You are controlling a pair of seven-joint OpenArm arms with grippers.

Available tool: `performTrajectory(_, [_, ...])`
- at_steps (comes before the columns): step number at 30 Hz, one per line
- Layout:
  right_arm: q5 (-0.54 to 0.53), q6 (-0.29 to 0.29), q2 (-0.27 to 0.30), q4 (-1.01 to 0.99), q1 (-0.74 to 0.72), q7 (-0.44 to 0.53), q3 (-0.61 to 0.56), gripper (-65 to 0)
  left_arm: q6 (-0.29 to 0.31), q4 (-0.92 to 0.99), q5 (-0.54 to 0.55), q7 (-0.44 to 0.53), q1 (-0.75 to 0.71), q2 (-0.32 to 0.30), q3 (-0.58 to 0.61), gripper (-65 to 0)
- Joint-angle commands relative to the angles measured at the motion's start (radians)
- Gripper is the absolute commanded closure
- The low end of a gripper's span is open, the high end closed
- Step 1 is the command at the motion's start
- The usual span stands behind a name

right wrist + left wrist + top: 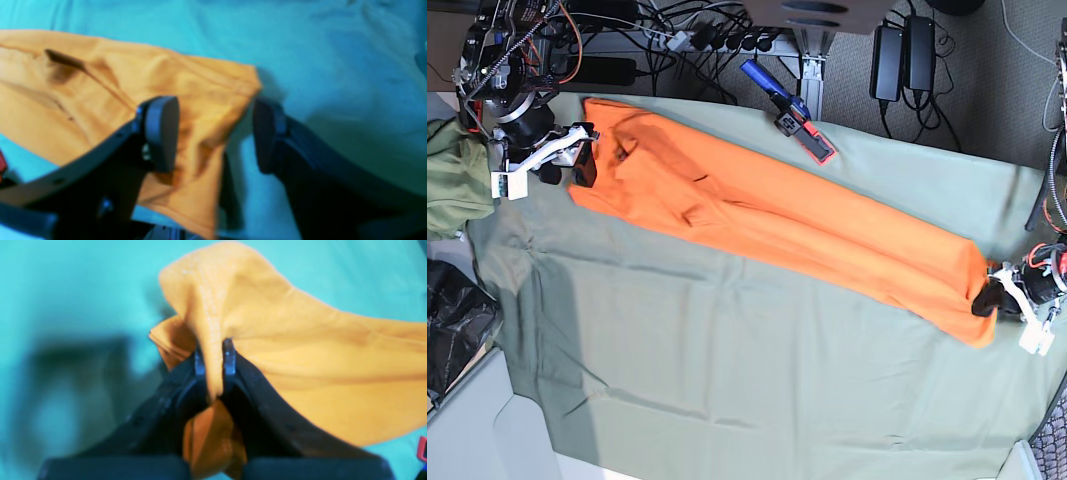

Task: Fold the T-shirt properly
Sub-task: 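Carry the hem end with the left gripper over onto the collar end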

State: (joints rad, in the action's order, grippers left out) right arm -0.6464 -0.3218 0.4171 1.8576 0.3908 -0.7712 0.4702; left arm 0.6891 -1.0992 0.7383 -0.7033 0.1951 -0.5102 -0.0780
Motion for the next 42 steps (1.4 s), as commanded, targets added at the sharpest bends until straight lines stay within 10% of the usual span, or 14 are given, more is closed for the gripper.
performTrajectory(1, [-0.008,-0.093,0.014,0.014,-0.002,0.023,0.010,-34.9,0.009,-0.024,0.014,0.022,0.032,-0.023,-0.008,0.0])
performTrajectory(18, [0.000,-0.093,0.014,0.014,-0.002,0.030,0.010,-34.9,0.009,-0.752,-0.047,-0.034,-0.248,0.119,0.113,0.0])
performTrajectory(28, [-0.001,-0.093,0.015,0.014,-0.002,0.030,0.010,-34.9,0.006,-0.693,-0.396,0.052,-0.246,0.362,0.294,0.0])
performTrajectory(36, [-0.009,-0.093,0.014,0.014,-0.002,0.030,0.010,-34.9,-0.018,-0.556,-0.427,0.062,-0.212,0.383,0.295,0.0])
performTrajectory(40, [-0.008,-0.093,0.014,0.014,-0.002,0.031,0.010,-34.9,-0.011,-0.556,-0.372,0.060,-0.219,0.383,0.321,-30.0])
performTrajectory(42, [-0.008,-0.093,0.015,0.014,-0.002,0.031,0.010,-34.9,-0.011,-0.557,-0.332,0.060,-0.221,0.383,0.346,-33.3])
